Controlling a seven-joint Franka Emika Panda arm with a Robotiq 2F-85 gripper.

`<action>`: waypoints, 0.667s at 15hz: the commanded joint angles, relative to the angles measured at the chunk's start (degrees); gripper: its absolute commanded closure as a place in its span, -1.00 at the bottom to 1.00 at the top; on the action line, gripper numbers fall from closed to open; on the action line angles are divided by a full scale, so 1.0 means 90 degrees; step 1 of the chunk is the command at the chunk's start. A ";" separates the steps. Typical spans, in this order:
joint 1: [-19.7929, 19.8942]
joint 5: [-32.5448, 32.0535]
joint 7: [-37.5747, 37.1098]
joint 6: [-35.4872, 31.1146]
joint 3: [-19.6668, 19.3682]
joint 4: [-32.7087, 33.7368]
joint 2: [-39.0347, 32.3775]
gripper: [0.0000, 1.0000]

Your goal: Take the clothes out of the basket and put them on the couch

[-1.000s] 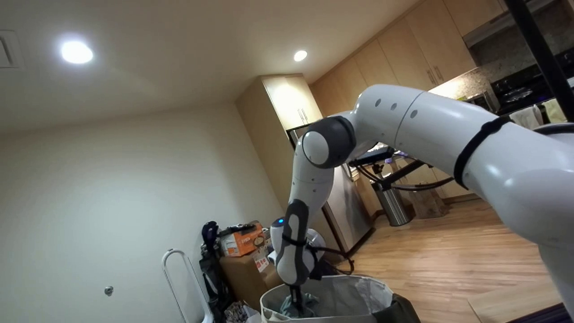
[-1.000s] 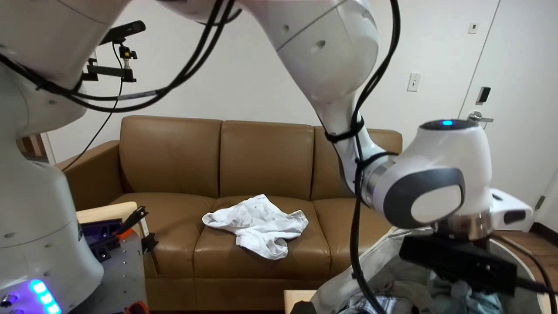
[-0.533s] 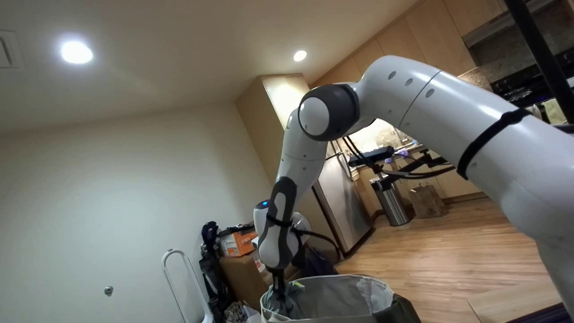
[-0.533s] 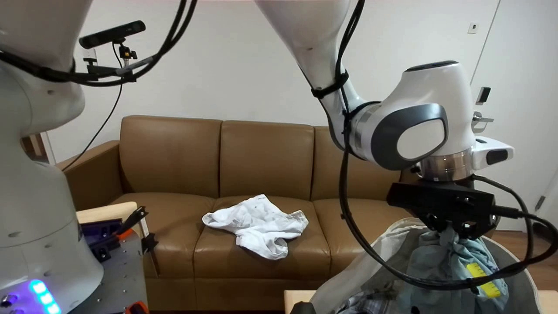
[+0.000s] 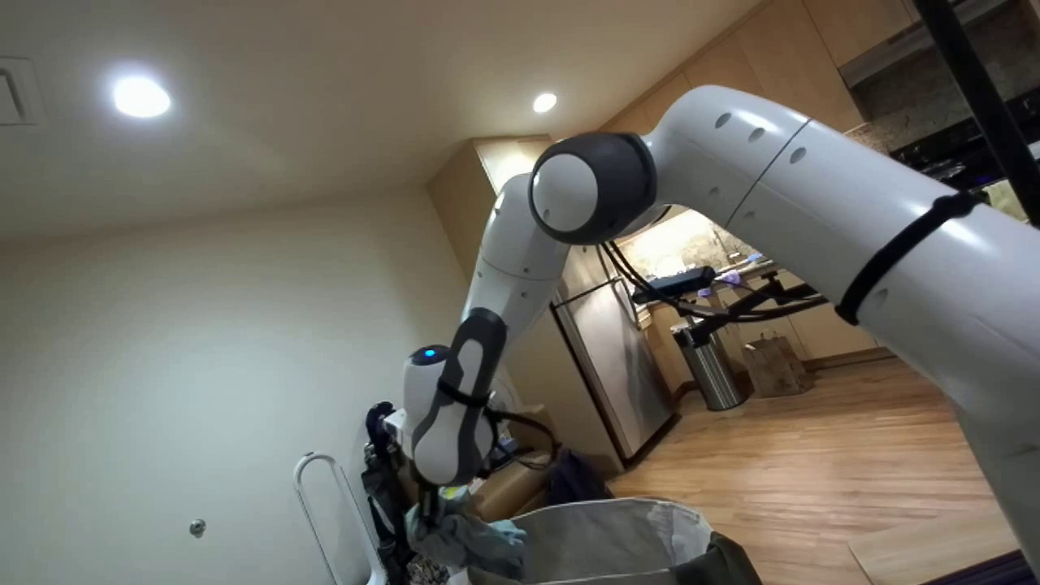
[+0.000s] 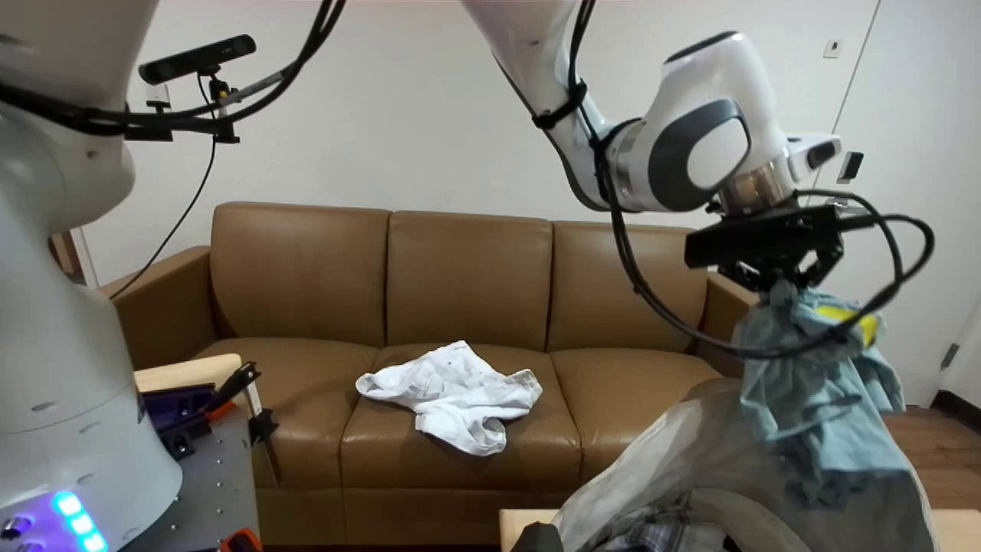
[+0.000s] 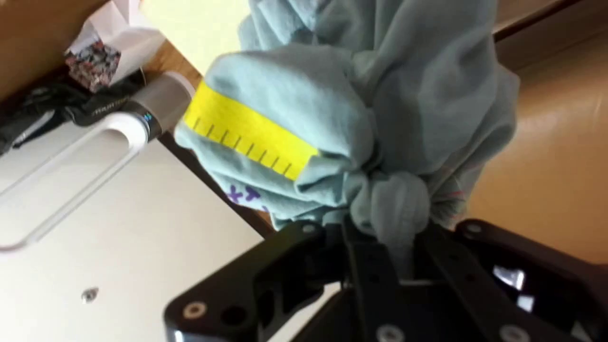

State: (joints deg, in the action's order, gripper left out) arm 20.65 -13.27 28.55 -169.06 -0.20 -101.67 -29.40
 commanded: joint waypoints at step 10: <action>-0.2046 -0.0583 0.0582 -0.0494 0.1100 0.0087 0.1564 0.95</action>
State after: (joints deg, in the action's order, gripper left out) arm 2.79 -19.08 29.48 -172.06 5.22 -100.50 -17.66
